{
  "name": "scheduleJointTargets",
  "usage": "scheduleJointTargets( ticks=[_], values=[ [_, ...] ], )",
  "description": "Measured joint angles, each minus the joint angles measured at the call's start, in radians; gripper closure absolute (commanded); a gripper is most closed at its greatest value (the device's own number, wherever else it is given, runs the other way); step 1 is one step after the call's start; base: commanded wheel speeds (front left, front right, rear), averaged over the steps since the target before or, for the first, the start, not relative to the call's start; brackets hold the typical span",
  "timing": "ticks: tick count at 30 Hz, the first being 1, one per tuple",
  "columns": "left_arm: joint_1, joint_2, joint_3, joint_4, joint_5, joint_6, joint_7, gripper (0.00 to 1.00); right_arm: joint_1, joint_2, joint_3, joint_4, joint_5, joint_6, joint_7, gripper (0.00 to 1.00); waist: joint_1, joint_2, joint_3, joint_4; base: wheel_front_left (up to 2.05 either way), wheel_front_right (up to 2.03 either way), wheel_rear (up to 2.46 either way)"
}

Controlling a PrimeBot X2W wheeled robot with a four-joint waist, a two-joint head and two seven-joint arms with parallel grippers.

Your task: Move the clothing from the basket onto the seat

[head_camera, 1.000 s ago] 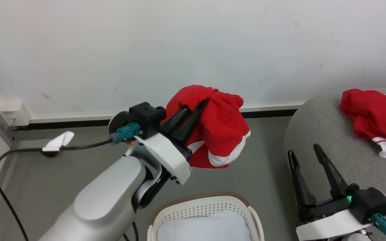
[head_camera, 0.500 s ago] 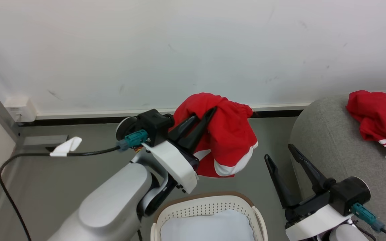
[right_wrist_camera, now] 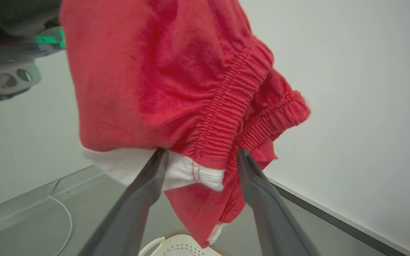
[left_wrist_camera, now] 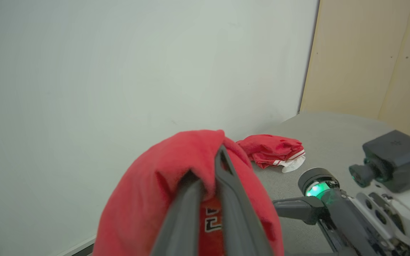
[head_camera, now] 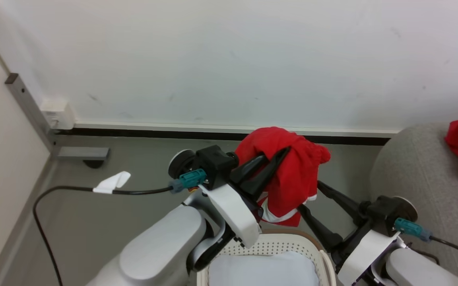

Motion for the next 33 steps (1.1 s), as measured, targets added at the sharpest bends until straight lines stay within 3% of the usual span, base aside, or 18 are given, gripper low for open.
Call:
scheduleJointTargets(
  ticks=[3, 13, 16, 19, 20, 33],
  values=[
    [0.0, -0.012, -0.012, 0.004, 0.0, -0.009, 0.003, 1.0, -0.05, -0.022, 0.058, 0.003, 0.039, 0.0, 0.0, 0.0, 0.0, 0.0, -0.005, 0.026, 0.0, 0.0, 0.0],
    [0.0, -0.032, -0.045, -0.001, -0.006, -0.026, 0.024, 1.0, -0.107, 0.004, 0.187, -0.002, 0.132, 0.0, 0.0, 0.0, 0.0, 0.0, -0.016, 0.092, 0.0, 0.0, 0.0],
    [0.0, -0.034, -0.05, -0.006, -0.01, -0.029, 0.029, 1.0, -0.116, 0.018, 0.177, -0.008, 0.137, 0.0, 0.0, 0.0, 0.0, 0.0, -0.018, 0.104, 0.0, 0.0, 0.0],
    [0.001, -0.034, -0.055, -0.008, -0.012, -0.03, 0.03, 1.0, -0.116, 0.032, 0.126, -0.012, 0.12, 0.0, 0.0, 0.82, 0.0, 0.0, -0.018, 0.111, 0.0, 0.0, 0.0],
    [0.003, -0.033, -0.056, -0.008, -0.013, -0.03, 0.03, 1.0, -0.114, 0.034, 0.119, -0.013, 0.115, 0.0, 0.0, 1.0, 0.0, 0.0, -0.017, 0.113, 0.0, 0.0, 0.0],
    [0.019, -0.021, -0.042, 0.021, -0.027, -0.016, 0.017, 1.0, -0.025, 0.008, 0.017, -0.066, 0.056, 0.0, 0.0, 1.0, 0.0, 0.0, -0.006, 0.108, 0.0, 0.0, 0.0]
  ],
)
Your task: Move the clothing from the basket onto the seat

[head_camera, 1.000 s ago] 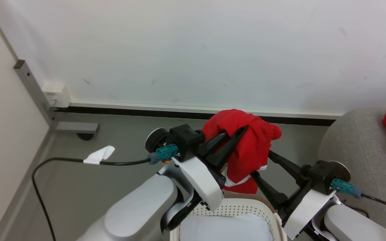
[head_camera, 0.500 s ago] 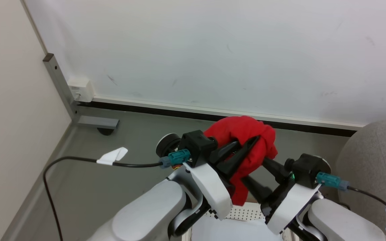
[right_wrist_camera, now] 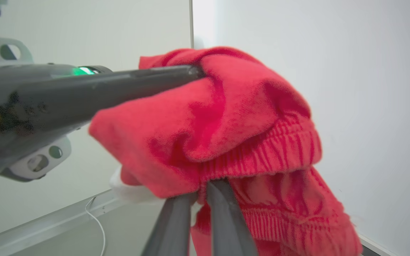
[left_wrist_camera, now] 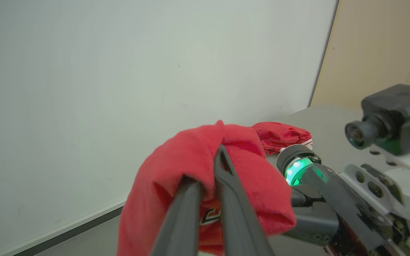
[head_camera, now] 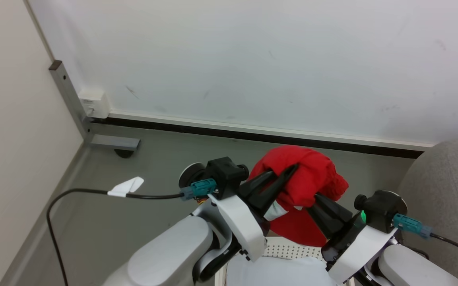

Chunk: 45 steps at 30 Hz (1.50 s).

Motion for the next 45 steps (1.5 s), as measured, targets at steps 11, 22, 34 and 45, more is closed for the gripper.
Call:
scheduleJointTargets(
  ticks=[11, 22, 34, 45],
  values=[
    [0.014, -0.003, -0.001, 0.018, -0.01, 0.014, -0.025, 0.0, 0.087, -0.007, -0.176, -0.092, -0.083, 0.0, 0.0, 1.0, -0.0001, 0.0, 0.008, -0.06, 0.0, 0.0, 0.0],
    [0.043, -0.005, -0.008, -0.004, -0.004, 0.027, -0.053, 0.0, 0.127, -0.042, -0.342, -0.134, -0.144, 0.0, 0.0, 1.0, -0.0001, 0.0, 0.023, -0.187, 0.0, 0.0, 0.0],
    [0.07, -0.01, -0.006, -0.036, 0.066, 0.01, -0.088, 0.0, 0.211, -0.079, -0.505, -0.2, -0.186, 0.0, 0.0, 1.0, -0.0001, 0.0, 0.055, -0.381, 0.0, 0.0, 0.0],
    [0.078, -0.018, 0.01, -0.016, 0.128, -0.01, -0.094, 0.0, 0.28, -0.051, -0.579, -0.253, -0.195, 0.0, 0.0, 1.0, -0.0001, 0.0, 0.107, -0.511, 0.0, 0.0, 0.0]
  ],
)
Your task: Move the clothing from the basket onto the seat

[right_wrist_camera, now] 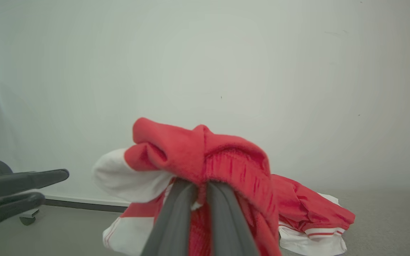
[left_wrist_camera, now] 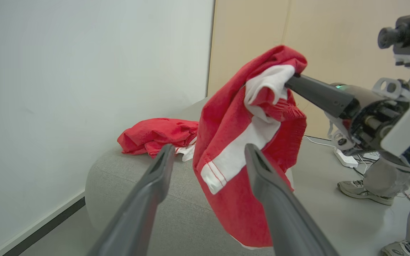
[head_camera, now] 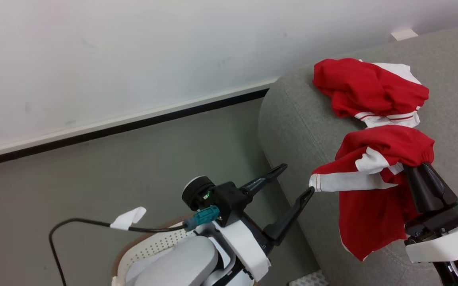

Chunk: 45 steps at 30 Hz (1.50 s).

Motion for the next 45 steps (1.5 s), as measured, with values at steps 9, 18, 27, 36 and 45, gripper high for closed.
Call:
scheduleJointTargets(
  ticks=[9, 18, 27, 36, 45],
  values=[
    [0.0, -0.01, 0.026, 0.018, 0.023, -0.023, 0.0, 0.0, -0.019, -0.017, -0.074, -0.023, -0.015, 0.0, 0.0, 1.0, 0.0, 0.0, 0.046, -0.008, 0.0, 0.0, 0.0],
    [-0.04, -0.002, 0.032, 0.026, 0.036, -0.032, 0.006, 0.0, -0.121, -0.129, -0.242, 0.024, 0.049, 0.0, 0.0, 1.0, 0.0, 0.0, 0.131, 0.017, 0.0, 0.0, 0.0],
    [-0.11, 0.077, 0.045, -0.018, 0.067, -0.031, 0.064, 0.0, -0.184, -0.195, -0.429, 0.174, 0.055, 0.0, 0.0, 1.0, 0.0001, 0.0, 0.307, 0.049, 0.0, 0.0, 0.0],
    [-0.151, 0.115, 0.064, -0.06, 0.072, -0.021, 0.09, 0.0, -0.242, -0.227, -0.394, 0.402, 0.064, 0.0, 0.0, 1.0, 0.0002, 0.0, 0.48, 0.088, 0.0, 0.0, 0.0],
    [-0.165, 0.11, 0.071, -0.034, 0.071, -0.02, 0.061, 0.0, -0.288, -0.254, -0.205, 0.658, 0.168, 0.0, 0.072, 1.0, 0.0003, 0.0, 0.537, 0.163, 0.0, 0.0, 0.0]
  ],
)
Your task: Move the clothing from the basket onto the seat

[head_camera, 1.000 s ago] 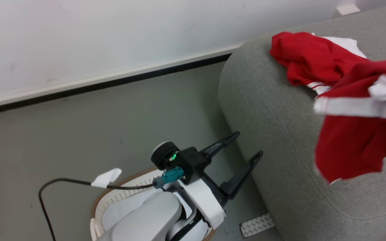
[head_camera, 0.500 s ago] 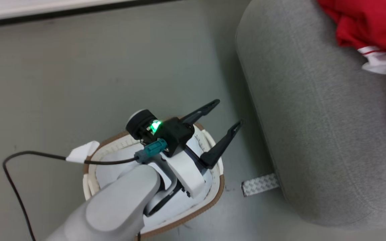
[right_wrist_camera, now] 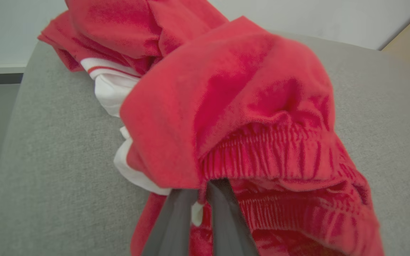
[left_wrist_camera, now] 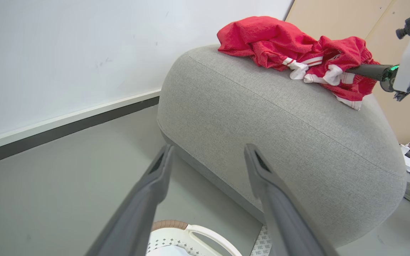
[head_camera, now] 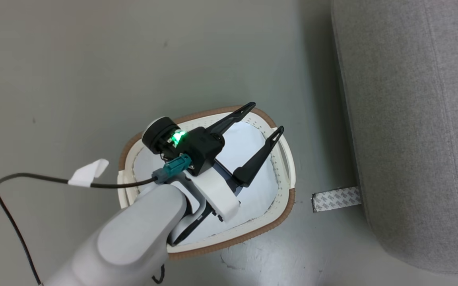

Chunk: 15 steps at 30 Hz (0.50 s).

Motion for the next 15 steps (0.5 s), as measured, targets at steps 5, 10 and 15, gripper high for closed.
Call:
scheduleJointTargets(
  ticks=[5, 10, 15],
  values=[
    [0.001, -0.013, 0.002, 0.026, -0.006, 0.0, -0.015, 0.0, -0.032, -0.027, 0.087, 0.046, 0.035, 0.0, 0.046, 0.02, -0.0001, 0.0, -0.021, 0.005, 0.0, 0.0, 0.0],
    [0.018, -0.026, 0.004, 0.058, -0.019, -0.001, -0.033, 0.0, -0.042, -0.047, 0.163, 0.073, 0.064, 0.0, 0.101, 0.0, -0.0001, 0.0, -0.071, -0.001, 0.0, 0.0, 0.0],
    [0.055, -0.036, 0.019, 0.088, -0.039, 0.0, -0.049, 0.0, -0.039, -0.062, 0.23, 0.066, 0.104, 0.0, 0.205, 0.0, -0.0002, 0.0, -0.153, -0.008, 0.0, 0.0, 0.0]
  ],
)
